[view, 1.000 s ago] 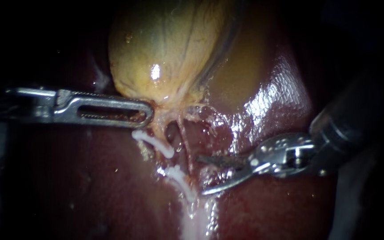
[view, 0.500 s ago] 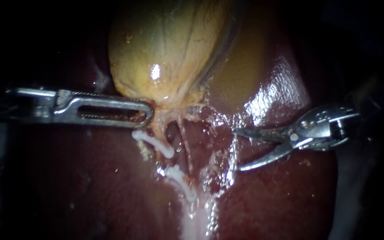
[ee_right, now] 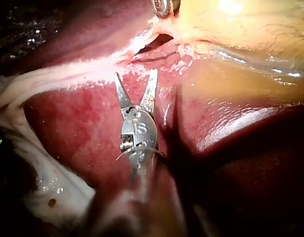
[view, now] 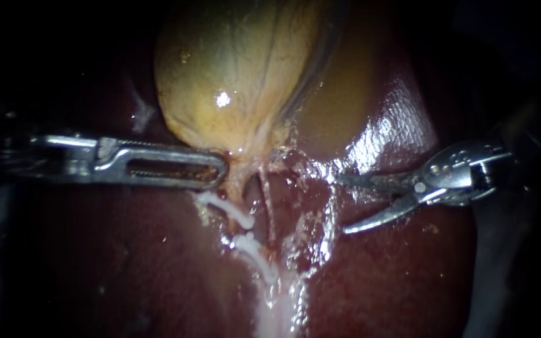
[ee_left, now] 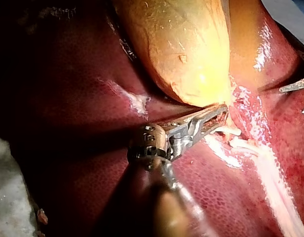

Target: Go back from the cut left tube

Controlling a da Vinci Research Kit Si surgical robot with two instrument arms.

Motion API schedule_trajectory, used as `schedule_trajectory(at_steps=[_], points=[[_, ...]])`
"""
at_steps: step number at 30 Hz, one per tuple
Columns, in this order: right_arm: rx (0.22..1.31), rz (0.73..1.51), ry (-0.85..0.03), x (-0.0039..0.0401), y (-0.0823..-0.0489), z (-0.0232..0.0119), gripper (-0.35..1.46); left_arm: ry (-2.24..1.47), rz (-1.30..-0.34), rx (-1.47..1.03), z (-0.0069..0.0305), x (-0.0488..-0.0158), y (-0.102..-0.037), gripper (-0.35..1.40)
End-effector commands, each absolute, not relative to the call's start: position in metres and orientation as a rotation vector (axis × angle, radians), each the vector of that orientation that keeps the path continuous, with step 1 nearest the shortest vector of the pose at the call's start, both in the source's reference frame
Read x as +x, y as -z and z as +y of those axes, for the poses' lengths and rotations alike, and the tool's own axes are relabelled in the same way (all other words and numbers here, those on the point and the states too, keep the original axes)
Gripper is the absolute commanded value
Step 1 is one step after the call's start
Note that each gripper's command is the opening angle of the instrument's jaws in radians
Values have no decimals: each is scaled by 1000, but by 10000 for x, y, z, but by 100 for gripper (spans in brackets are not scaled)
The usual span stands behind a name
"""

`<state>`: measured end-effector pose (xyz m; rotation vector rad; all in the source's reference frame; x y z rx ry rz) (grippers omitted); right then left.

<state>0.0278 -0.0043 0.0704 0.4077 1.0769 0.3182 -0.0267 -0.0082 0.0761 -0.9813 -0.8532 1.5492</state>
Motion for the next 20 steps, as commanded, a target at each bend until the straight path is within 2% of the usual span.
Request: schedule_trajectory(at_steps=[1, 8, 20], points=[[407, 1078, -320, 278, -704, -43, 143, -1554, -857, -979, -82, -270, -763, -35], [405, 1080, -324, 277, -704, -42, 143, -1561, -861, -974, -81, -282, -775, -35], [403, 1085, -327, 277, -703, -41, 143, -1562, -865, -974, -81, -283, -777, -35]])
